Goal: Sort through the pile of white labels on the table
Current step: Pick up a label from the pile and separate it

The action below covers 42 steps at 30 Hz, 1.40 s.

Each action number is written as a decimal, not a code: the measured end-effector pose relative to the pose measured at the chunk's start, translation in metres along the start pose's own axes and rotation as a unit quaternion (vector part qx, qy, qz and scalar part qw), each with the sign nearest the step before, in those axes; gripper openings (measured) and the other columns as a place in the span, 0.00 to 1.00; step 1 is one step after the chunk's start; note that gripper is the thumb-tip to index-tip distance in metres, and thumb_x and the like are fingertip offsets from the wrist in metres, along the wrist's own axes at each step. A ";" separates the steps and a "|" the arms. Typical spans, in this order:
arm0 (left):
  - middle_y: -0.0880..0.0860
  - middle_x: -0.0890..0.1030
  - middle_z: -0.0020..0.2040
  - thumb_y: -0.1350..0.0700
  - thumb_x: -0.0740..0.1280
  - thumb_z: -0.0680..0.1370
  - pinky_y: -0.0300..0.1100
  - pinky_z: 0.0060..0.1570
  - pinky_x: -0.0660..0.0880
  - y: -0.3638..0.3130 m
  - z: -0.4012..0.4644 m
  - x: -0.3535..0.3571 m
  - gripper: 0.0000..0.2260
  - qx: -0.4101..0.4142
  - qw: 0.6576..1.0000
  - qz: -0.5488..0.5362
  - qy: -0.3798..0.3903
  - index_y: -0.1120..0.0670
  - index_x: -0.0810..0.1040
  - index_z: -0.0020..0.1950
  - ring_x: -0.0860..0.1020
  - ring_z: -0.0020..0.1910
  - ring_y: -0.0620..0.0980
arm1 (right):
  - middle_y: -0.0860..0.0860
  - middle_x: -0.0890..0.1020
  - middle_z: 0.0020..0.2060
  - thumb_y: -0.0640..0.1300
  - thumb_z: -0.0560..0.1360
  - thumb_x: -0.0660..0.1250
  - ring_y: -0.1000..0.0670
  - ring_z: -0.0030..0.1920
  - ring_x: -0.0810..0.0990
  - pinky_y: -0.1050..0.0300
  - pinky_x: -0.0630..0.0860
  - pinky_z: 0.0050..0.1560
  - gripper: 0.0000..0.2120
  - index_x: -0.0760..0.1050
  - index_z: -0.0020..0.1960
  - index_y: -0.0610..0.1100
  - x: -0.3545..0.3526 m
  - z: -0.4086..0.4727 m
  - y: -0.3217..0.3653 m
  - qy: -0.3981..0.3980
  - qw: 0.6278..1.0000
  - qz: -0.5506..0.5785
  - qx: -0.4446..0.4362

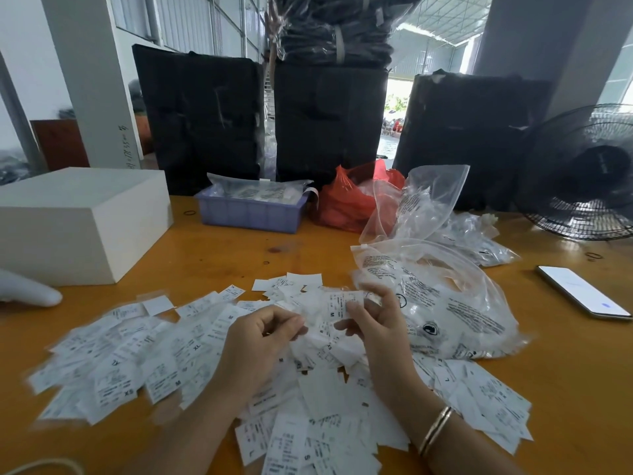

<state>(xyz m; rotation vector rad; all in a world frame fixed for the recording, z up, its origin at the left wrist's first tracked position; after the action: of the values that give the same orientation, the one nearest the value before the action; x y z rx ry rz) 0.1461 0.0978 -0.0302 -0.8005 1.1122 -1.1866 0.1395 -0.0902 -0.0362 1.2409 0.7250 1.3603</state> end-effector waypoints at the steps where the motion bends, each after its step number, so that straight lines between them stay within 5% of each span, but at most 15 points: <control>1: 0.45 0.84 0.37 0.50 0.70 0.72 0.35 0.39 0.77 -0.002 0.000 0.000 0.05 0.003 1.000 -0.004 -0.004 0.49 0.82 0.40 0.81 0.36 0.43 | 0.49 0.80 0.32 0.34 0.77 0.64 0.49 0.32 0.81 0.61 0.77 0.35 0.15 0.73 0.57 0.51 -0.001 0.000 0.002 -0.004 1.000 -0.016 -0.017; 5: 0.45 0.80 0.31 0.42 0.69 0.67 0.29 0.31 0.73 0.002 0.000 -0.011 0.08 -0.023 0.997 -0.056 -0.057 0.44 0.83 0.38 0.74 0.28 0.40 | 0.45 0.81 0.41 0.32 0.79 0.59 0.55 0.34 0.82 0.65 0.75 0.35 0.19 0.81 0.47 0.53 0.011 -0.004 0.011 0.034 0.981 -0.176 -0.080; 7: 0.44 0.81 0.32 0.42 0.69 0.66 0.31 0.34 0.75 0.005 0.000 -0.013 0.07 -0.040 0.993 -0.092 -0.067 0.41 0.82 0.40 0.77 0.30 0.39 | 0.48 0.79 0.44 0.40 0.78 0.62 0.61 0.40 0.80 0.69 0.74 0.41 0.10 0.81 0.50 0.51 0.031 -0.011 0.006 0.109 0.964 -0.231 -0.074; 9: 0.45 0.83 0.35 0.43 0.69 0.65 0.32 0.35 0.76 0.005 -0.001 -0.011 0.07 -0.050 0.988 -0.132 -0.061 0.42 0.83 0.40 0.80 0.34 0.40 | 0.58 0.78 0.42 0.52 0.75 0.65 0.65 0.42 0.77 0.73 0.71 0.43 0.10 0.81 0.52 0.51 0.047 -0.017 -0.004 0.170 0.936 -0.299 -0.069; 12: 0.49 0.84 0.38 0.45 0.69 0.66 0.30 0.36 0.76 0.002 -0.003 -0.005 0.09 -0.047 0.988 -0.137 -0.045 0.49 0.83 0.41 0.82 0.37 0.43 | 0.59 0.76 0.34 0.48 0.74 0.69 0.65 0.37 0.74 0.72 0.69 0.40 0.05 0.83 0.47 0.49 0.052 -0.015 -0.008 0.168 0.918 -0.352 -0.072; 18: 0.47 0.85 0.42 0.61 0.66 0.77 0.30 0.38 0.76 0.004 -0.002 0.006 0.06 -0.054 0.993 -0.104 0.013 0.52 0.77 0.51 0.83 0.42 0.43 | 0.54 0.80 0.32 0.43 0.75 0.68 0.58 0.35 0.78 0.68 0.73 0.36 0.04 0.79 0.42 0.43 0.022 -0.006 -0.009 0.084 0.984 -0.155 0.021; 23: 0.49 0.86 0.43 0.61 0.70 0.75 0.34 0.40 0.77 0.005 -0.004 0.020 0.10 -0.069 0.989 -0.071 0.111 0.51 0.77 0.54 0.84 0.43 0.46 | 0.55 0.79 0.32 0.41 0.74 0.69 0.59 0.32 0.73 0.67 0.69 0.34 0.05 0.78 0.40 0.47 0.027 -0.006 -0.001 0.088 0.965 -0.246 -0.034; 26: 0.48 0.85 0.39 0.56 0.73 0.71 0.31 0.36 0.76 0.008 -0.004 0.017 0.06 -0.080 0.993 -0.050 0.074 0.52 0.82 0.47 0.84 0.39 0.44 | 0.54 0.79 0.36 0.41 0.75 0.69 0.58 0.34 0.75 0.66 0.70 0.36 0.07 0.78 0.40 0.51 0.034 -0.008 0.001 0.107 0.952 -0.279 -0.073; 34: 0.49 0.86 0.39 0.47 0.69 0.68 0.30 0.34 0.77 0.014 -0.003 0.002 0.13 -0.109 0.985 -0.132 -0.030 0.54 0.82 0.46 0.83 0.38 0.44 | 0.47 0.84 0.40 0.34 0.75 0.67 0.48 0.42 0.84 0.64 0.78 0.41 0.17 0.74 0.58 0.50 0.000 0.001 -0.012 -0.015 0.999 0.013 0.038; 38: 0.49 0.86 0.39 0.52 0.70 0.72 0.30 0.34 0.76 0.019 -0.002 0.004 0.07 -0.119 0.982 -0.145 -0.028 0.54 0.82 0.46 0.84 0.38 0.45 | 0.45 0.84 0.42 0.34 0.73 0.69 0.48 0.39 0.83 0.62 0.78 0.40 0.08 0.78 0.51 0.41 0.008 -0.001 -0.016 0.022 0.994 0.081 0.076; 42: 0.49 0.86 0.39 0.51 0.70 0.72 0.29 0.34 0.76 0.019 -0.002 0.005 0.07 -0.115 0.983 -0.142 -0.024 0.53 0.82 0.46 0.84 0.38 0.45 | 0.48 0.83 0.37 0.34 0.73 0.68 0.51 0.37 0.82 0.65 0.77 0.38 0.04 0.76 0.46 0.41 0.015 -0.004 -0.014 0.035 0.997 0.025 0.063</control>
<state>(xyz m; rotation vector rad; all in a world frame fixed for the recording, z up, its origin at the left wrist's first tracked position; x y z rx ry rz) 0.1502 0.0970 -0.0491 -1.1923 1.1345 -1.2803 0.1421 -0.0718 -0.0458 1.3236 0.8454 1.4216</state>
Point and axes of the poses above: each hand's wrist, its own z-axis towards the middle knuckle, its own x-axis out of the palm, y = z × x, the point moved 9 cm from there along z, towards the middle knuckle
